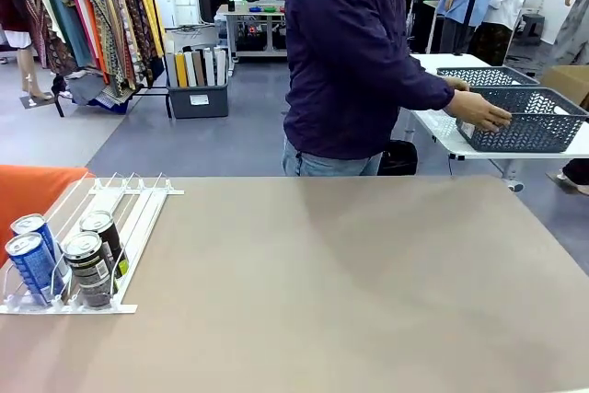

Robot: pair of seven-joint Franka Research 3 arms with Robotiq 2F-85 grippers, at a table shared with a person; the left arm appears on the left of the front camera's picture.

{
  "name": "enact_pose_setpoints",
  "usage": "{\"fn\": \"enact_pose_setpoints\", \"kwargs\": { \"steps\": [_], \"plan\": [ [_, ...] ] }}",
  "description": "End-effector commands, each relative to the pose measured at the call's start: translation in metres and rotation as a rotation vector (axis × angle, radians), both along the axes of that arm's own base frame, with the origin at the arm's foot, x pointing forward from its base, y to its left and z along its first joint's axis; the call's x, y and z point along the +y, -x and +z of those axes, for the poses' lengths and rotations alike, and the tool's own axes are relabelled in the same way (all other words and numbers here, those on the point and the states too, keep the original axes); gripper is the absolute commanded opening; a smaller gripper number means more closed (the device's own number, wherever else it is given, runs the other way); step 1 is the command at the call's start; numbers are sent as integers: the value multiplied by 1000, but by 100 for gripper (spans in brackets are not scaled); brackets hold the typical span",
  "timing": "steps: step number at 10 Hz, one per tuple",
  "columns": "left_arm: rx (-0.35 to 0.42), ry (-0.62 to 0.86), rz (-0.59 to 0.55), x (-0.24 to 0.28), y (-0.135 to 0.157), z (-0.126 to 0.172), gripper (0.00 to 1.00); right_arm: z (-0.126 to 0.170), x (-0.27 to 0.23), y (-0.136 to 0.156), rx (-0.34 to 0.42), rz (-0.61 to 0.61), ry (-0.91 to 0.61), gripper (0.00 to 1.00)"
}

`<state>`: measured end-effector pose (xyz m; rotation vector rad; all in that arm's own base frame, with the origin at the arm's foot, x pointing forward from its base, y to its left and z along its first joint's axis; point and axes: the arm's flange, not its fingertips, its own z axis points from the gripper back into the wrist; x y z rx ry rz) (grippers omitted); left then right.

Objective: Retrieve and store the cans from the dispenser.
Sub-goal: Pick up one can from the Automatic Can Dispenser and place it in the middle of the table.

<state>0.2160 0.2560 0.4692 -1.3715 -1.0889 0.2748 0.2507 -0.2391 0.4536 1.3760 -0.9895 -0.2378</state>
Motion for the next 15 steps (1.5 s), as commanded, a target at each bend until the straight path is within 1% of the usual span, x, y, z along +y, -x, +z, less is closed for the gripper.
{"fn": "enact_pose_setpoints", "kwargs": {
  "steps": [1, 4, 5, 6, 7, 8, 9, 10, 11, 12, 13, 14, 15],
  "plan": [
    [-8, 9, 0, 1, 4, 7, 100, 8, 1, 1, -13, -10, -21, 100],
    [-8, 9, 0, 1, 4, 7, 100, 8, 1, 1, -13, -10, -21, 100],
    [1, -7, 0, 0, 2, 2, 100, 8, 1, 1, -13, -10, -21, 100],
    [40, -109, -42, -13, -9, 21, 100, 8, 1, 1, -13, -10, -21, 100],
    [101, -279, -120, -36, -25, 45, 100, 8, 1, 1, -13, -10, -21, 100],
    [195, -489, -219, -65, -47, 69, 100, 8, 1, 1, -13, -10, -21, 100],
    [315, -736, -320, -109, -74, 86, 100, 8, 1, 1, -13, -10, -21, 100],
    [453, -942, -378, -147, -96, 90, 100, 8, 1, 1, -13, -10, -21, 100],
    [596, -1128, -426, -178, -111, 87, 100, 8, 1, 1, -13, -10, -21, 100],
    [638, -1251, -472, -205, -119, 82, 100, 8, 1, 1, -13, -10, -21, 100],
    [685, -1336, -452, -234, -122, 77, 100, 8, 1, 1, -13, -10, -21, 100],
    [722, -1399, -401, -250, -125, 73, 100, 8, 1, 1, -13, -10, -21, 100],
    [803, -1501, -315, -283, -128, 56, 100, 8, 1, 1, -13, -10, -21, 100]
  ]
}}
